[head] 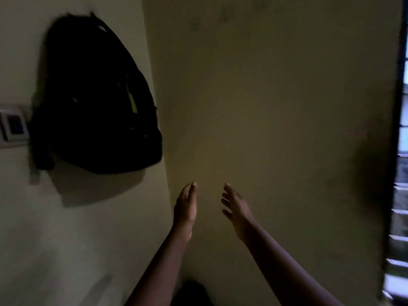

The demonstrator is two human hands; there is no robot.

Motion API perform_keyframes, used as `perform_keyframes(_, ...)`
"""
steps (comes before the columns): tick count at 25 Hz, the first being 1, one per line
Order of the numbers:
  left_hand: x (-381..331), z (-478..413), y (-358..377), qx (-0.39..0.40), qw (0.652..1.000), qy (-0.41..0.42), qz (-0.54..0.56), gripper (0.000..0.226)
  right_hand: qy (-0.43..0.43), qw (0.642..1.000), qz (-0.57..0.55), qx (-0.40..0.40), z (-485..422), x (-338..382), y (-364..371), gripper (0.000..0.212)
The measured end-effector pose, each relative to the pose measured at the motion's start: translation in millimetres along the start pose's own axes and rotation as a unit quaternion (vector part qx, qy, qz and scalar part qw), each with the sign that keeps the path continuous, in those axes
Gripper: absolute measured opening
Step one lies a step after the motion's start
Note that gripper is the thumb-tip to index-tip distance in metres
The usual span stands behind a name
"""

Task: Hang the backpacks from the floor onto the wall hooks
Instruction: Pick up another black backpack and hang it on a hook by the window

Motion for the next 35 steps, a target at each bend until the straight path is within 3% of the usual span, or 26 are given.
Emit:
perform_keyframes(6,103,126,94,0.092,0.987,-0.129,0.011,0.049,0.102,0.989,0.017,-0.106,104,-82,-140,0.043)
perform_keyframes(12,194,215,182,0.12,0.965,-0.233,0.012,0.041,0.222,0.962,0.04,-0.153,153,-169,-252,0.024)
perform_keyframes(19,338,308,257,0.18,0.913,-0.36,-0.066,0.039,0.359,0.904,0.067,-0.221,221,-341,-361,0.046)
perform_keyframes(22,434,335,279,0.194,0.888,-0.405,-0.095,0.038,0.396,0.889,0.149,-0.177,244,-446,-384,0.048)
perform_keyframes(25,548,364,292,0.191,0.866,-0.444,-0.128,0.038,0.36,0.871,0.332,-0.047,254,-564,-405,0.05)
perform_keyframes(27,619,385,297,0.198,0.856,-0.452,-0.156,0.037,0.32,0.821,0.468,0.068,263,-643,-420,0.058)
perform_keyframes(29,678,408,305,0.222,0.848,-0.448,-0.176,0.037,0.289,0.739,0.584,0.17,278,-717,-439,0.069)
perform_keyframes(32,737,432,318,0.269,0.842,-0.436,-0.168,0.036,0.274,0.635,0.689,0.217,301,-789,-460,0.073)
perform_keyframes(33,750,438,321,0.283,0.841,-0.43,-0.168,0.036,0.262,0.621,0.707,0.212,304,-803,-464,0.065)
perform_keyframes(35,767,446,325,0.299,0.838,-0.422,-0.172,0.038,0.219,0.594,0.737,0.237,306,-824,-469,0.029)
Point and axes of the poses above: each hand's wrist, its own z-axis away from the middle knuckle, its own y-axis out of the palm, x = y × z, the point moved 3 cm from there along -z, towards the middle knuckle, and after that the axes turned 3 degrees about -y, right-handed, at the moved point
